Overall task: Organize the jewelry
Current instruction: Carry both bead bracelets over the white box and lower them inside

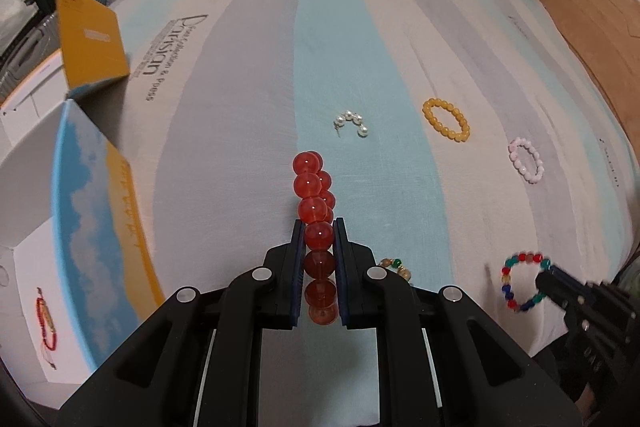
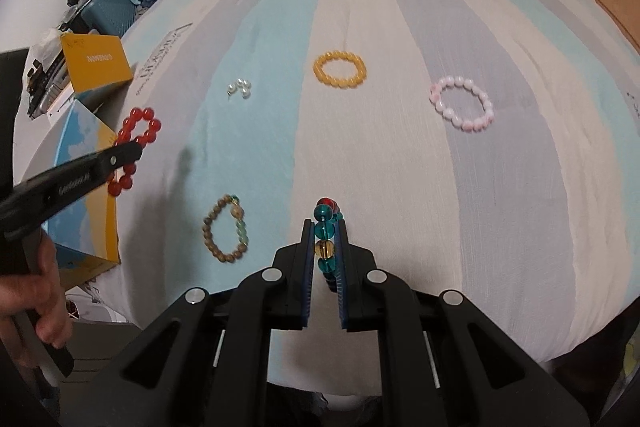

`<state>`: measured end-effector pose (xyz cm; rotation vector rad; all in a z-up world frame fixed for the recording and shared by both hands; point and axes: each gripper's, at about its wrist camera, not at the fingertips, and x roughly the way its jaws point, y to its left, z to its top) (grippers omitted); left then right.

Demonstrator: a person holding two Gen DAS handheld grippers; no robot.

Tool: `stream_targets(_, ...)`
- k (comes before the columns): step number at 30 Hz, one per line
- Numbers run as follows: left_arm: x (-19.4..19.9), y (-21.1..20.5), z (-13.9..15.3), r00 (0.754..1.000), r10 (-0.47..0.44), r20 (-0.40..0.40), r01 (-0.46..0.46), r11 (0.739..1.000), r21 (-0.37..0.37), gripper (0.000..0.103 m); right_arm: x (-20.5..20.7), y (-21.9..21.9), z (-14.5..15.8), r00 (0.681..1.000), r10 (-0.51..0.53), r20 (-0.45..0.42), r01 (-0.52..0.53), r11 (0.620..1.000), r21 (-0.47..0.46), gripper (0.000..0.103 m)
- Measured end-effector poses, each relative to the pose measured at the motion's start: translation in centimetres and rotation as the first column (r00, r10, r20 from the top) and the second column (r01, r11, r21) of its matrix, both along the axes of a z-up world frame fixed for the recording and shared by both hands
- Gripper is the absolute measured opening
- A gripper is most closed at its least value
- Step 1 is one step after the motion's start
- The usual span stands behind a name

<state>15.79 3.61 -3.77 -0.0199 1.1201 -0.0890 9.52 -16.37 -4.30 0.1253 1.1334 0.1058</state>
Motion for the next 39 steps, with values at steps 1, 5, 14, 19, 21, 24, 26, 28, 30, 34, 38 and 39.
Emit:
stream_targets(1,-0.1,0.2,0.1,1.0,0.002,0.001,-0.002,1.0,0.002,0.012,0.2,0.2,0.3,1.0,0.004,0.006,-0.004,1.0,-0.002,0.009)
stream_targets(5,-0.9,1.7,1.5,1.0,0.011,0.016,-0.011,1.0,0.001,0.012,0.8,1.4,1.7,0.999,0.023,0.029,-0.022,1.0,-0.007,0.009)
stream_targets(14,-2.8,5.7,5.4,0.997,0.045,0.069,-0.046,0.999,0.009,0.012,1.8,5.7,5.0,0.993,0.087,0.082,-0.086,0.996,-0.02,0.009)
stream_targets(19,-4.2,8.7,7.0,0.993,0.078,0.089,-0.081,0.996,0.025,0.012,2.2,8.5,6.4,0.987,0.124,0.101,-0.123,0.992,-0.009,0.009)
stream_targets(21,-4.9,10.1,7.6,0.99,0.09,0.105,-0.096,0.994,0.046,0.012,2.2,9.9,7.0,0.984,0.139,0.11,-0.139,0.99,-0.007,0.009)
stream_targets(24,-5.6,12.4,8.2,0.988,0.119,0.102,-0.123,0.992,0.035,0.012,2.1,12.1,7.9,0.979,0.165,0.12,-0.166,0.986,-0.001,0.009)
stream_targets(26,-6.1,13.8,8.4,0.985,0.138,0.106,-0.143,0.989,0.045,0.012,2.1,13.5,8.4,0.975,0.183,0.128,-0.185,0.983,0.002,0.009)
stream_targets(28,-6.6,15.4,8.6,0.982,0.16,0.105,-0.165,0.986,0.038,0.012,1.9,15.5,9.1,0.968,0.21,0.14,-0.212,0.977,0.002,0.009)
stream_targets(30,-7.2,16.9,8.6,0.978,0.183,0.103,-0.187,0.982,0.033,0.012,1.8,17.0,9.6,0.962,0.231,0.147,-0.234,0.972,0.002,0.009)
stream_targets(34,-8.4,19.5,8.7,0.97,0.223,0.101,-0.227,0.973,0.034,0.012,1.4,20.3,10.4,0.947,0.278,0.159,-0.282,0.96,0.002,0.009)
stream_targets(38,-9.5,22.6,8.7,0.959,0.269,0.093,-0.273,0.961,0.036,0.013,1.1,23.8,10.9,0.933,0.321,0.164,-0.326,0.945,0.001,0.009)
stream_targets(39,-9.8,23.4,8.7,0.956,0.28,0.091,-0.284,0.958,0.038,0.012,1.0,24.8,11.0,0.927,0.336,0.164,-0.341,0.94,0.0,0.009)
